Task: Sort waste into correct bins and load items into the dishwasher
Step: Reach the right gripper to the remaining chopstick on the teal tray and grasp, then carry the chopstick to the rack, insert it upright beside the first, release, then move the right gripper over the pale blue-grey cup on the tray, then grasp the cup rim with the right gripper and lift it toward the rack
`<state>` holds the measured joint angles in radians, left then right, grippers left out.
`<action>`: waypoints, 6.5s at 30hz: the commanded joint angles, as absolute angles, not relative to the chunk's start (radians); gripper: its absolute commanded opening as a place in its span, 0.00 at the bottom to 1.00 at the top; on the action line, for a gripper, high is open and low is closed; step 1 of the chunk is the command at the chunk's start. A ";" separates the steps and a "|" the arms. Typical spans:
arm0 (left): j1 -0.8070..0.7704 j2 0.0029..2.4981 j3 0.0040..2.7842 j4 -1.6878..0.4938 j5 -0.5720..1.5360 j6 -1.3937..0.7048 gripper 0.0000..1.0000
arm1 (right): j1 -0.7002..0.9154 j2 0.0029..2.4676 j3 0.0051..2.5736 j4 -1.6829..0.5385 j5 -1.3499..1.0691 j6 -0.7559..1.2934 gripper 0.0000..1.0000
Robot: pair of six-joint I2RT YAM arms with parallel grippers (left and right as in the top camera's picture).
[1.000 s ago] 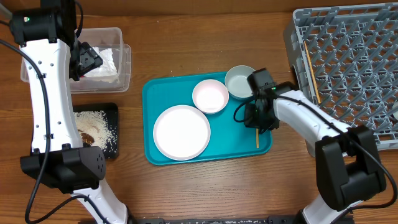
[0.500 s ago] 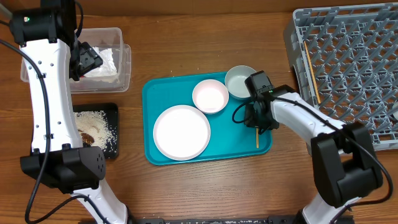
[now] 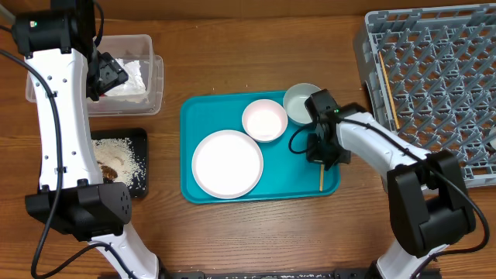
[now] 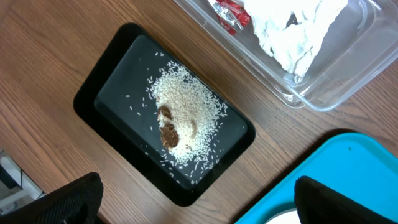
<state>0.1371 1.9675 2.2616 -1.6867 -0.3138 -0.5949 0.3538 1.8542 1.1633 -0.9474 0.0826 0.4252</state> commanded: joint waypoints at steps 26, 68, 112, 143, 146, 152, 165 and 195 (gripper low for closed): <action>0.129 1.949 2.279 -1.689 -0.313 -0.583 1.00 | -0.127 1.863 1.858 -1.033 0.153 -0.131 0.04; 0.130 1.949 2.279 -1.689 -0.313 -0.583 1.00 | -0.186 1.864 1.603 -0.873 -0.076 -0.371 0.17; 0.124 1.949 2.279 -1.689 -0.313 -0.583 1.00 | 0.198 1.819 1.792 -1.149 -0.104 0.421 0.75; 0.124 1.949 2.279 -1.689 -0.313 -0.583 1.00 | 0.387 2.133 1.792 -0.890 0.089 0.740 0.66; 0.124 1.949 2.279 -1.689 -0.313 -0.583 1.00 | 0.387 2.156 1.792 -0.880 0.093 0.764 0.65; 0.124 1.949 2.279 -1.689 -0.313 -0.583 1.00 | 0.387 2.204 1.792 -0.871 0.112 0.813 0.56; 0.124 1.949 2.279 -1.689 -0.313 -0.583 1.00 | 0.387 2.245 1.792 -0.867 0.123 0.816 0.35; 0.124 1.949 2.279 -1.689 -0.313 -0.583 1.00 | 0.093 2.147 2.485 -1.485 0.001 0.581 0.04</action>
